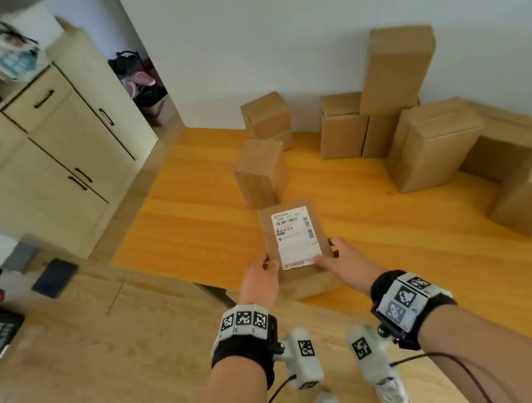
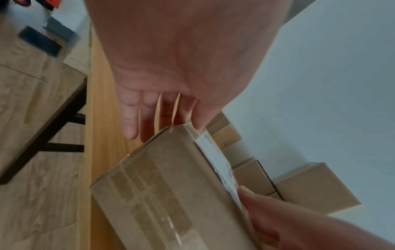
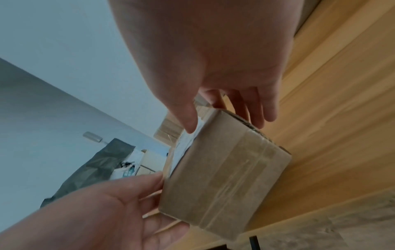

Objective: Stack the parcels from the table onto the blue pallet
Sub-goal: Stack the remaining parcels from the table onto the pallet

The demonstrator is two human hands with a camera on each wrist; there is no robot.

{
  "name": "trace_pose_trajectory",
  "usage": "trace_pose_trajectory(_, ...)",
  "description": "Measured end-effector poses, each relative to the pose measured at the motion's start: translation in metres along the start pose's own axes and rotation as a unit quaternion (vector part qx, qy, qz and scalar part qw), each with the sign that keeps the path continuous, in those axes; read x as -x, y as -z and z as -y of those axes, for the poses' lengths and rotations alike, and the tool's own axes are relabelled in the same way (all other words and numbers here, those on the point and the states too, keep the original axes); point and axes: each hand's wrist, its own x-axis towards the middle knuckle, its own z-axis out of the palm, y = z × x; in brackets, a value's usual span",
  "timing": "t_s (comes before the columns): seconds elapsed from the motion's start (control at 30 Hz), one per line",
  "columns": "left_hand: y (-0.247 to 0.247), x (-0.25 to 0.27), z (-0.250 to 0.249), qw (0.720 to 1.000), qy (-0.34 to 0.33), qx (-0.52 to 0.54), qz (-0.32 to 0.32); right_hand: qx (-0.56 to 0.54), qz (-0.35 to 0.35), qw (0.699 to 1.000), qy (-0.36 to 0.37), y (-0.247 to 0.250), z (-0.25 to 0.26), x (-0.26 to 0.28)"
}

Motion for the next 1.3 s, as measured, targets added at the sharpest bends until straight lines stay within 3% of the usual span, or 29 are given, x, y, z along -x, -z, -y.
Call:
trace_pose_trajectory(0.33,-0.003,0.032,-0.071,0.985,-0.133,0.112,0.015,-0.077,-0.17,0.982,0.02,0.055,0.009,0.064)
trace_pose_trajectory(0.73,-0.055,0.109,-0.188,0.933,-0.307,0.186,0.041,-0.21,-0.377,0.897,0.096,0.154,-0.015,0.16)
trace_pose_trajectory(0.97,-0.136,0.149,-0.24,0.92,-0.333,0.19,0.081,-0.234,-0.421,0.868,0.118,0.216,-0.071,0.218)
trace_pose_trajectory(1.3,-0.303,0.248,-0.309,0.914,-0.333,0.181,0.144,-0.245,-0.499,0.825,0.1,0.324,-0.204,0.312)
